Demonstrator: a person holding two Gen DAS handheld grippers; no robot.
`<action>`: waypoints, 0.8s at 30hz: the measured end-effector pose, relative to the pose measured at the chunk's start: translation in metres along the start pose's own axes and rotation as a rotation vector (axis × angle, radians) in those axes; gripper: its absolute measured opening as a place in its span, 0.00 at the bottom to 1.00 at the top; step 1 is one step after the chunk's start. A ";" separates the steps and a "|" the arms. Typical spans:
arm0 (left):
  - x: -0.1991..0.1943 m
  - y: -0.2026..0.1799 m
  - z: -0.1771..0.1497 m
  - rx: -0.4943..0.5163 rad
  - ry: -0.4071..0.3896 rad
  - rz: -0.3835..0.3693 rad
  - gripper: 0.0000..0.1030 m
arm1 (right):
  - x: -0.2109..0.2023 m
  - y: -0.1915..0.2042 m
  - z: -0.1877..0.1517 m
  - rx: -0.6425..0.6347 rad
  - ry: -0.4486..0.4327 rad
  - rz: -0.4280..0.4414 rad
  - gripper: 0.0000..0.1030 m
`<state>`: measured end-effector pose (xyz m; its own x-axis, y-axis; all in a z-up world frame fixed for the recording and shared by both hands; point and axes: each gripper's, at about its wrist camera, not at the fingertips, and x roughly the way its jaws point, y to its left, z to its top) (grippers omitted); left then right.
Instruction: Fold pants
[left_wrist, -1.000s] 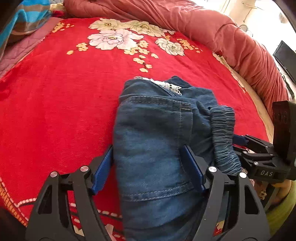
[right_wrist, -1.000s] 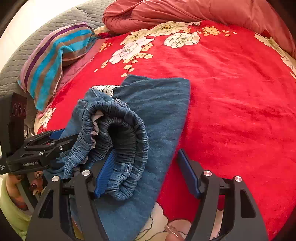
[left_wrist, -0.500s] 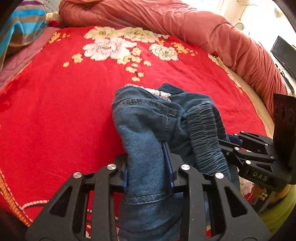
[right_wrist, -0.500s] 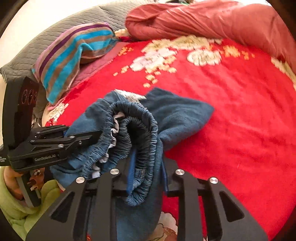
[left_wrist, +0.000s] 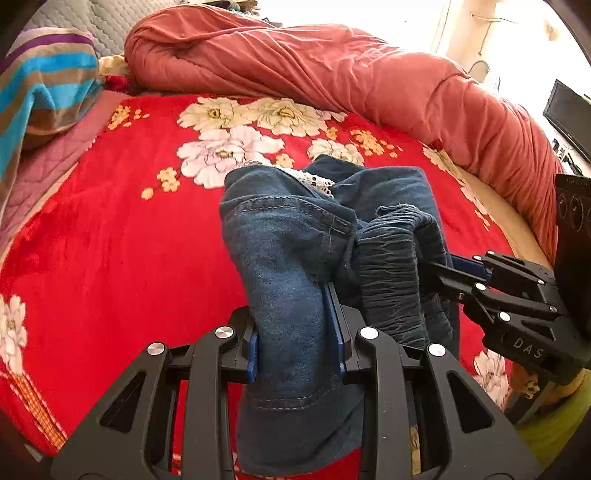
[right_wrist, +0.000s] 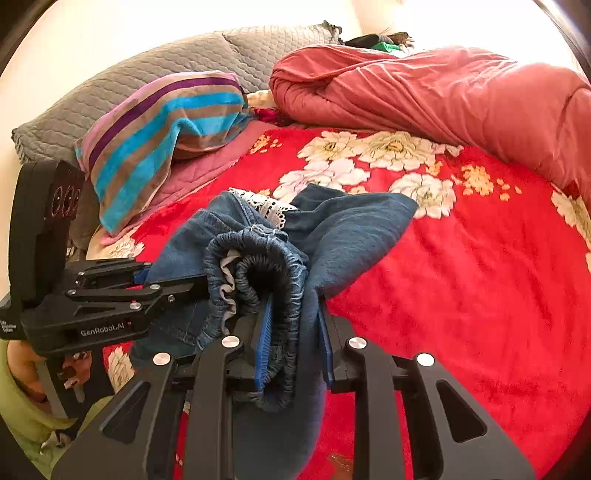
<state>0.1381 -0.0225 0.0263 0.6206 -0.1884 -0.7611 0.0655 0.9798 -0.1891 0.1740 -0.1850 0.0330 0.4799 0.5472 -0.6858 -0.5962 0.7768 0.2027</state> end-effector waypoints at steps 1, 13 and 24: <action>0.001 0.001 0.002 0.002 -0.003 0.003 0.20 | 0.003 -0.001 0.004 -0.004 -0.001 -0.005 0.20; 0.023 0.015 0.019 -0.003 -0.014 0.025 0.20 | 0.034 -0.008 0.026 -0.019 0.017 -0.042 0.20; 0.041 0.026 0.015 -0.018 0.010 0.039 0.21 | 0.053 -0.019 0.024 0.001 0.050 -0.109 0.21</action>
<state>0.1773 -0.0040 -0.0002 0.6145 -0.1509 -0.7744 0.0274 0.9850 -0.1702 0.2258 -0.1630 0.0098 0.5095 0.4431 -0.7376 -0.5414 0.8314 0.1254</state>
